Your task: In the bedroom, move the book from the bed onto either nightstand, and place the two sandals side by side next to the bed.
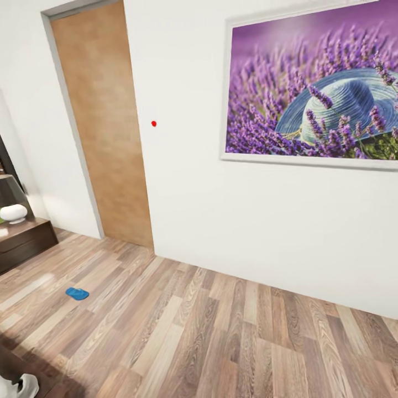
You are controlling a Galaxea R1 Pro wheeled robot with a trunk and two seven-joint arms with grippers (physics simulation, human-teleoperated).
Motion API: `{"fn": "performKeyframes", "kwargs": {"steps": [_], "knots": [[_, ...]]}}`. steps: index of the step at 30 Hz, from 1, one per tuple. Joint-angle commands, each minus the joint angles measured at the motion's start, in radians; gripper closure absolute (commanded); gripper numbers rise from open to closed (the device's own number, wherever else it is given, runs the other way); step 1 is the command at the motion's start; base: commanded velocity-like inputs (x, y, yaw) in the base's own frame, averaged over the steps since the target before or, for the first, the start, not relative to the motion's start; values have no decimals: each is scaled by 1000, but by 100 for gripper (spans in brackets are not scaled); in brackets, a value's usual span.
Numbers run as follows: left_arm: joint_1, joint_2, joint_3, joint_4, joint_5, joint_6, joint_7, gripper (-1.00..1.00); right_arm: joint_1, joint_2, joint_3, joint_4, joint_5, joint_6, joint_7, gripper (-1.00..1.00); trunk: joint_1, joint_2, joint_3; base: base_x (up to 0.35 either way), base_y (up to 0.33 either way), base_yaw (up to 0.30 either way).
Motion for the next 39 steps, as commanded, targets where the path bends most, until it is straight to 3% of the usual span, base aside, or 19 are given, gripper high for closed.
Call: {"fn": "performKeyframes", "kwargs": {"steps": [1,39], "knots": [[0,0,0,0,0,-3,-1,-100,0,0,-1,-1,0,-2,-1,-100,0,0,-1,0,0,-284],[0,-5,0,2,2,-2,-1,-100,0,1,1,0,-1,-2,0,-100,0,0,-1,0,0,-284]]}}
